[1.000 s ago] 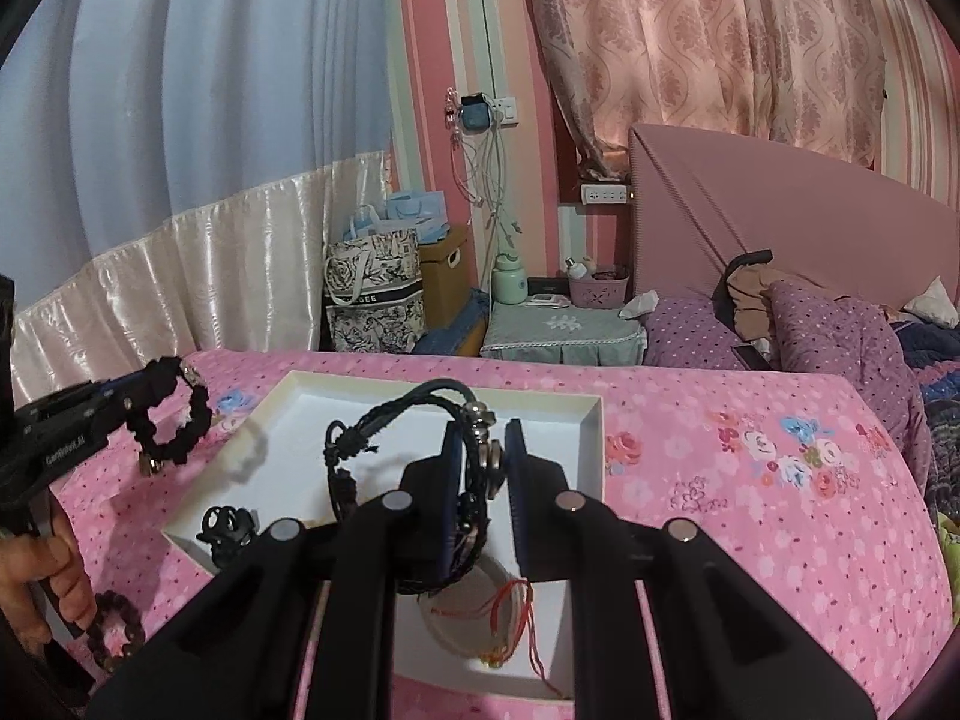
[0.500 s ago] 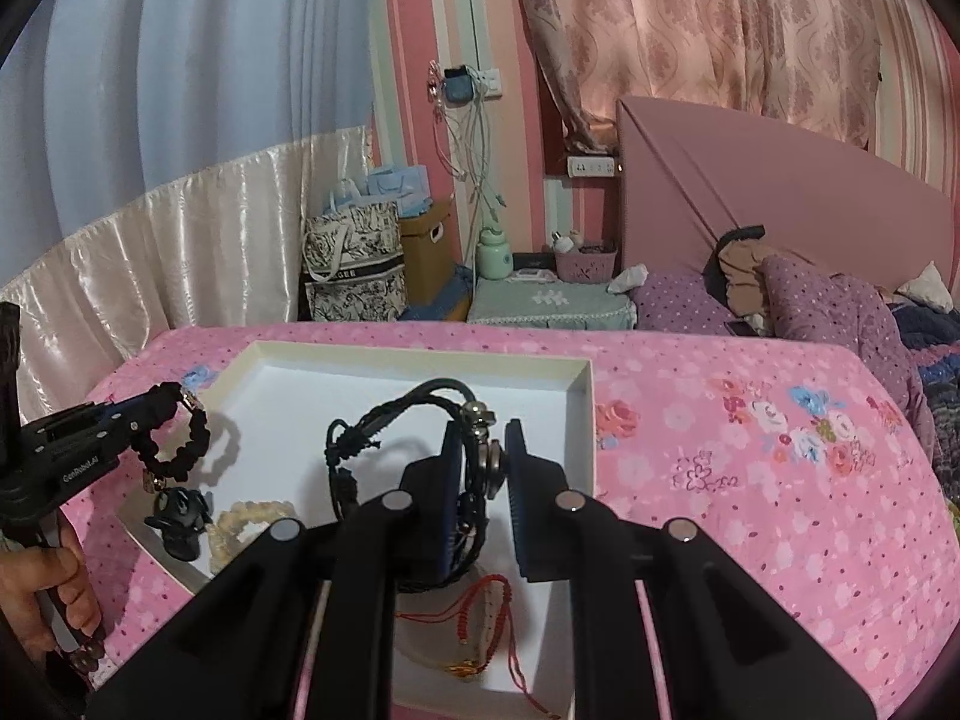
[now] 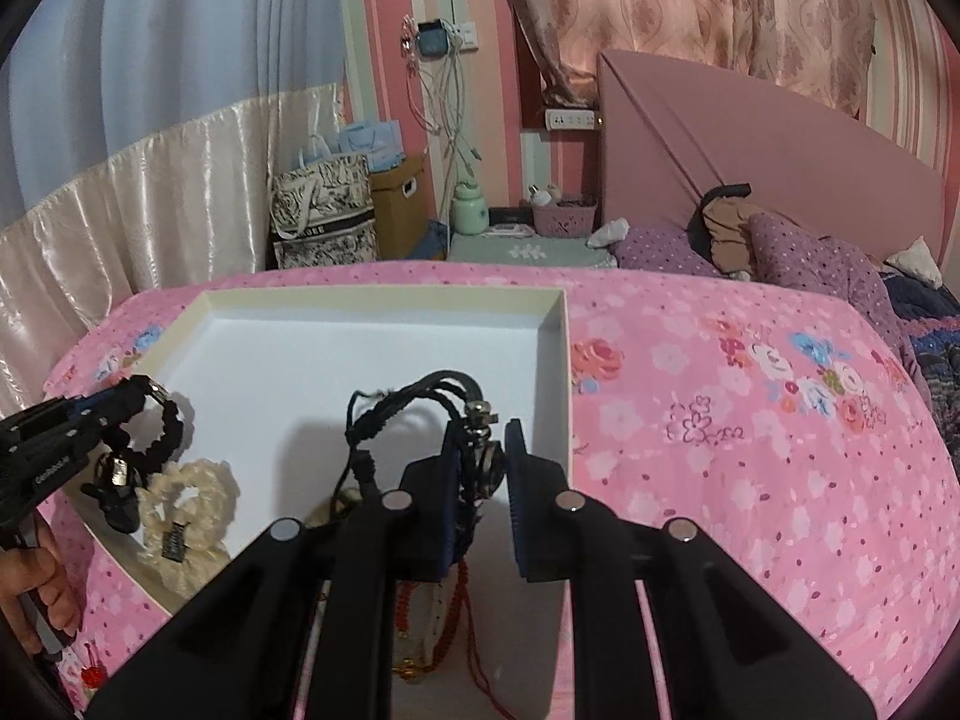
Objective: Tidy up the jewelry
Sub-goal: 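Lower the black scrunchie into the tray with the left tool while the right releases the leather bracelet there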
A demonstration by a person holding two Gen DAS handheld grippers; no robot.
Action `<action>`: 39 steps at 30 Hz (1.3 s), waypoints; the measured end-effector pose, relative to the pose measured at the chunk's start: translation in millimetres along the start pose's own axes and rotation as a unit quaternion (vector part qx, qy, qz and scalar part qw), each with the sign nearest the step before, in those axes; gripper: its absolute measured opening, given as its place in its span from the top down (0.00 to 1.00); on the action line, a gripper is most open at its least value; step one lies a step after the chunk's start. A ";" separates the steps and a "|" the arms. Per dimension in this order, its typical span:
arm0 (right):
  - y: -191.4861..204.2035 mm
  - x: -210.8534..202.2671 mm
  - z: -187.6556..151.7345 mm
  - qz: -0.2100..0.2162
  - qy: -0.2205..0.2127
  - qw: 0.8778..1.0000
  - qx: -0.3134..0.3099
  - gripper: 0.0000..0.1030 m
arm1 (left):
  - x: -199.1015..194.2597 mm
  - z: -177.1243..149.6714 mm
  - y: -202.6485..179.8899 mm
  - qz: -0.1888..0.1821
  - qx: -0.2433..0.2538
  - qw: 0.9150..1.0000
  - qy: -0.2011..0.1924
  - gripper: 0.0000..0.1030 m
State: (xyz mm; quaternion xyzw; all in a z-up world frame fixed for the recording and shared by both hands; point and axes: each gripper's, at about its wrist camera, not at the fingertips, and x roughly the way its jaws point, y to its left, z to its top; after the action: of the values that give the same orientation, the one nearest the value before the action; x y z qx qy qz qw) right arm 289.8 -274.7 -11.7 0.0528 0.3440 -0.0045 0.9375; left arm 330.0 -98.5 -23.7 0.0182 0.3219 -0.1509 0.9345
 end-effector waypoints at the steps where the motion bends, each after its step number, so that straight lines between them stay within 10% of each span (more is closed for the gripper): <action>1: 0.1 0.6 -0.5 -0.002 0.001 1.000 -0.001 0.86 | -0.4 0.6 -0.4 0.000 0.000 1.000 0.000 0.90; 32: 9.5 17.8 -15.0 -0.028 0.013 1.000 -0.007 0.86 | 11.5 -2.7 8.4 0.011 -0.017 0.999 0.036 0.84; 39: 9.4 15.3 -16.4 -0.024 0.006 1.000 -0.006 0.86 | 11.3 -3.6 6.0 0.020 -0.018 0.999 0.034 0.48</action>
State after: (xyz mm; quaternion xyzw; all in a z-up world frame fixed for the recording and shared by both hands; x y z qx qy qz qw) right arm 291.3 -263.2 -33.1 0.0384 0.3508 -0.0249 0.9353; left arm 338.1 -95.4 -33.8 0.0128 0.3560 -0.1261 0.9259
